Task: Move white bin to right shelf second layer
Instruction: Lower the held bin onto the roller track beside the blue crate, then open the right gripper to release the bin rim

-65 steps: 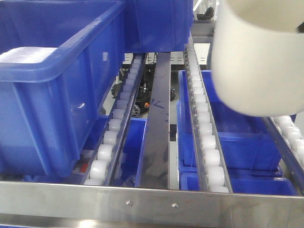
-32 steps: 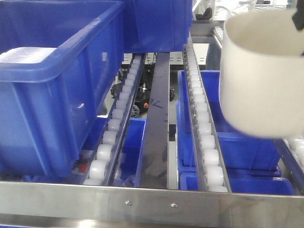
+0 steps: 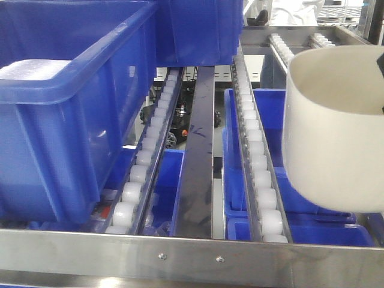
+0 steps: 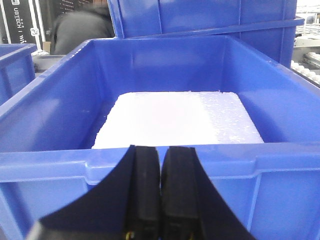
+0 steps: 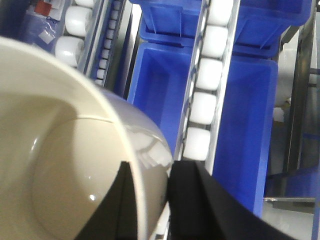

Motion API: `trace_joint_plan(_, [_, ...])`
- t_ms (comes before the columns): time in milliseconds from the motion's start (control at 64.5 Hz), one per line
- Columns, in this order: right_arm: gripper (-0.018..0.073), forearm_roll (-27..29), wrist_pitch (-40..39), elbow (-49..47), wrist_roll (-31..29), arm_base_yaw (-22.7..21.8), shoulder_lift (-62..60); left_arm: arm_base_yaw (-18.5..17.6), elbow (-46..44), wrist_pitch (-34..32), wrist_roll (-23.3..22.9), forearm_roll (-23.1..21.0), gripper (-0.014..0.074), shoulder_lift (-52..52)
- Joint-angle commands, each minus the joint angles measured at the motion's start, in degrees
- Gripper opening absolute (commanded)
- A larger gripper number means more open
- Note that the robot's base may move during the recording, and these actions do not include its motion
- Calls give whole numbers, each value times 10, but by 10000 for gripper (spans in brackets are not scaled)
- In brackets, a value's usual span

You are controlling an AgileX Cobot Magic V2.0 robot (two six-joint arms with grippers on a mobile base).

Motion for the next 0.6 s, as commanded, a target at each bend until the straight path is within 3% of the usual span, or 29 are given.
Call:
trace_joint_plan(0, [56, 2, -55, -6, 0, -4, -17, 0, 19, -50, -4, -3, 85, -8])
trace_joint_plan(294, [56, 2, -119, 32, 0, -4, -17, 0, 19, -50, -4, -3, 85, -8])
trace_joint_plan(589, [56, 2, -113, 35, 0, -4, -13, 0, 19, -50, -4, -3, 85, -8])
